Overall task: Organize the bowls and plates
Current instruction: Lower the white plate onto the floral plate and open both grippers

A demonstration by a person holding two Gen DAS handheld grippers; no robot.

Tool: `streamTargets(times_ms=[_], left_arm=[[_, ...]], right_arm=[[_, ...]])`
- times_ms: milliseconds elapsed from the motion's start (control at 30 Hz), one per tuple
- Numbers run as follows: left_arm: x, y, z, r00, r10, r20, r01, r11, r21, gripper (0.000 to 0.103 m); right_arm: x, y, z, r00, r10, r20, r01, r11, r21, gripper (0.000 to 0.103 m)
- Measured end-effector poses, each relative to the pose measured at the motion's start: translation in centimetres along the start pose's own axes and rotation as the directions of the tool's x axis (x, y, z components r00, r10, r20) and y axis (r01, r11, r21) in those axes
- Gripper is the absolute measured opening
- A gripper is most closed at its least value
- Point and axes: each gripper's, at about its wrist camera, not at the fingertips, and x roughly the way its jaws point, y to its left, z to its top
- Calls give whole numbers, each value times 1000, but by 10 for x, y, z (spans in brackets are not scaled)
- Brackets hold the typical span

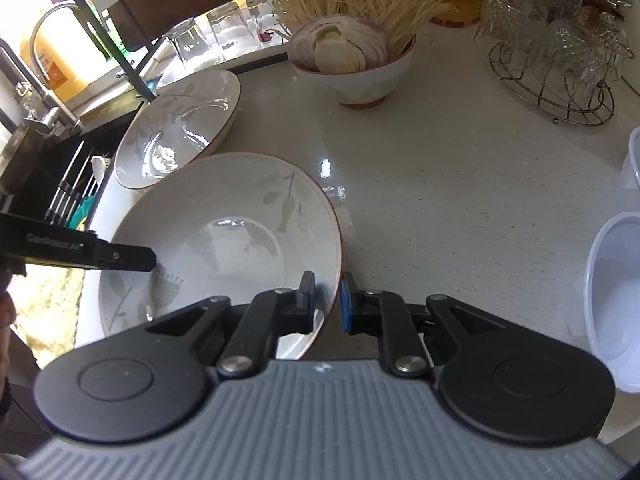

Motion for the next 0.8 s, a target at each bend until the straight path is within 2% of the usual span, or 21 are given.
streamTargets(times_ms=[200,500,800], left_arm=[[-2,11,-4,998,-57,-28,56,997,-52,20],[-9,24,-19,986,-152,-74,141,982,-128,20],[-23,27,-39,986,-157,-61,149,981,-122,22]], right_arm=[[2,1,-1,1000,-2,22,2,1000,3,16],[2,1,-3,998,-27,56,26,999,26,16],[1,2,-4,997,-40,72,36,998,57,17]])
